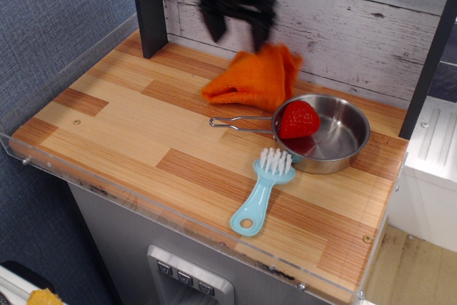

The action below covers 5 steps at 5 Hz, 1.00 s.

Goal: Move the orange towel to the left of the pot

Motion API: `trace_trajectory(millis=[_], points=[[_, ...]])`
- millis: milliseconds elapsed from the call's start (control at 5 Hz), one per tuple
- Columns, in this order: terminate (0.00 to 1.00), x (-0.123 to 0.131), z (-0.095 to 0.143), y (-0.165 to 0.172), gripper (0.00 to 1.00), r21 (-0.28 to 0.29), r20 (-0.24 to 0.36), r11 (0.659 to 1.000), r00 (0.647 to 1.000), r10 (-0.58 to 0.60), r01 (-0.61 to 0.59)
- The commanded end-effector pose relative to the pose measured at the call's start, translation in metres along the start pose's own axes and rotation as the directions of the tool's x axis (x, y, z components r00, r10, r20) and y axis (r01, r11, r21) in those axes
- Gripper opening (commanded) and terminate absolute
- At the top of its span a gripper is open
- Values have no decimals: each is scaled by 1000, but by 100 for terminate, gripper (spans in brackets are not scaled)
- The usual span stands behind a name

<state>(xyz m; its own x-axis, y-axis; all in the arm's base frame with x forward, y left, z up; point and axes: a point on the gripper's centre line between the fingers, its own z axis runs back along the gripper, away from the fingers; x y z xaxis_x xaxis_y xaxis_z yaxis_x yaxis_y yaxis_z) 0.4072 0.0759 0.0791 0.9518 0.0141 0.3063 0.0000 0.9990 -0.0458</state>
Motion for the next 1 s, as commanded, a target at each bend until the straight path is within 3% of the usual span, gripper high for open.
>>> trace_trajectory(millis=[0, 400, 800], points=[[0, 15, 45, 13, 100, 32, 88, 999, 996, 11, -14], [0, -1, 80, -24, 100, 30, 20, 998, 998, -57, 57], [0, -43, 105, -41, 100, 25, -22, 998, 998, -51, 52]])
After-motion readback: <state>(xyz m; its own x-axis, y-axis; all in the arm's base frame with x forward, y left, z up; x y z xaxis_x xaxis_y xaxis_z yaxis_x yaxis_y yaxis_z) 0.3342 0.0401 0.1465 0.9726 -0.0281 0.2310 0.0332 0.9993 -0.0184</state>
